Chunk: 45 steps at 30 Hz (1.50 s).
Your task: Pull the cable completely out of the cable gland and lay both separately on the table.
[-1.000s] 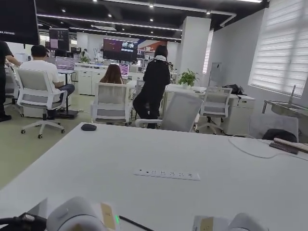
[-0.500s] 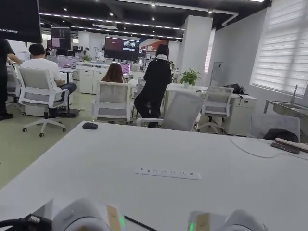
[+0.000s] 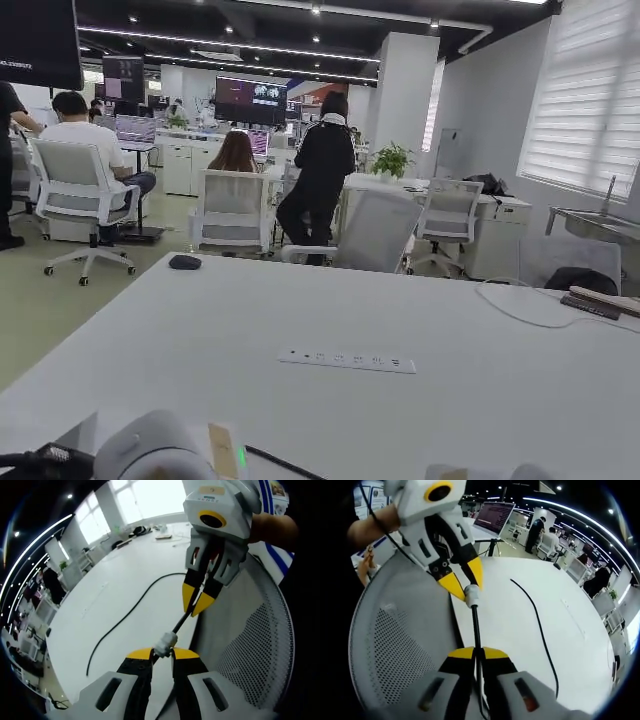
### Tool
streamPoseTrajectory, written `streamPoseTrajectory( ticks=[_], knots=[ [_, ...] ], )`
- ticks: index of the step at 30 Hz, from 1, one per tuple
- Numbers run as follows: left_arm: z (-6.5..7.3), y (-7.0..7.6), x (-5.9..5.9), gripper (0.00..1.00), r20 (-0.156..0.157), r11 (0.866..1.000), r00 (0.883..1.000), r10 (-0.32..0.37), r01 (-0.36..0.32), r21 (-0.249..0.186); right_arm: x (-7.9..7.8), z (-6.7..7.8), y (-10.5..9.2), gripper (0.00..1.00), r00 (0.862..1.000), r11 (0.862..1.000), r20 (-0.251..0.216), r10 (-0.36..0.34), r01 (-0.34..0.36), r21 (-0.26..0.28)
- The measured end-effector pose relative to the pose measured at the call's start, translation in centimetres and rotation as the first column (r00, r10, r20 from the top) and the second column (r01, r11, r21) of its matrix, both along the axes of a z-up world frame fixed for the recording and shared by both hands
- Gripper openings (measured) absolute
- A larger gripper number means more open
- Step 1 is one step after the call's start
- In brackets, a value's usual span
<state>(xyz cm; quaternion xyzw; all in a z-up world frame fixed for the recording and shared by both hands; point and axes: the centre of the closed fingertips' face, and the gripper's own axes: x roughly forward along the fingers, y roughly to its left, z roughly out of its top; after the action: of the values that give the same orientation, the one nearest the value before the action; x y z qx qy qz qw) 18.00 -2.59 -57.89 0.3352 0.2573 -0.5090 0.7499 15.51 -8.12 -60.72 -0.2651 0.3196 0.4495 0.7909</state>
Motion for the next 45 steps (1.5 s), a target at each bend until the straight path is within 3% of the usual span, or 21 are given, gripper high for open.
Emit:
streamPoseTrajectory(
  ticks=[12, 15, 19, 24, 33, 40, 45],
  knots=[
    [0.4, 0.4, 0.6, 0.15, 0.006, 1.0, 1.0, 0.016, -0.016, -0.005, -0.2, -2.2, -3.0, 0.03, 0.999, 0.996, -0.039, -0.035, 0.031, -0.085],
    [0.4, 0.2, 0.6, 0.15, 0.005, 1.0, 1.0, 0.012, -0.012, -0.006, -0.4, -2.5, -3.0, 0.03, 0.998, 0.996, -0.054, -0.04, 0.036, -0.082],
    [0.4, 0.1, 0.7, 0.15, 0.01, 1.0, 1.0, 0.011, -0.011, -0.005, -0.4, -2.8, -2.8, 0.06, 0.998, 0.993, -0.045, -0.036, 0.031, -0.115],
    [0.4, 0.0, 0.8, 0.15, 0.013, 1.0, 1.0, 0.011, -0.011, -0.005, -0.2, -1.8, -1.4, 0.09, 0.999, 0.996, -0.025, -0.02, 0.018, -0.089],
    [0.3, -0.5, 0.1, 0.15, 0.015, 1.0, 1.0, -0.004, 0.004, -0.006, 0.8, 1.7, 2.9, 0.12, 0.995, 0.999, 0.092, 0.031, -0.034, 0.029],
    [0.1, -0.3, -0.1, 0.15, 0.014, 1.0, 1.0, -0.005, 0.005, 0.002, 0.6, 2.3, 3.9, 0.06, 0.992, 0.997, 0.108, 0.06, -0.064, 0.04],
    [0.1, -0.4, -0.2, 0.15, 0.012, 1.0, 1.0, -0.008, 0.008, -0.006, 0.8, 2.1, 3.6, 0.03, 0.992, 0.997, 0.114, 0.06, -0.064, 0.031]
  ],
)
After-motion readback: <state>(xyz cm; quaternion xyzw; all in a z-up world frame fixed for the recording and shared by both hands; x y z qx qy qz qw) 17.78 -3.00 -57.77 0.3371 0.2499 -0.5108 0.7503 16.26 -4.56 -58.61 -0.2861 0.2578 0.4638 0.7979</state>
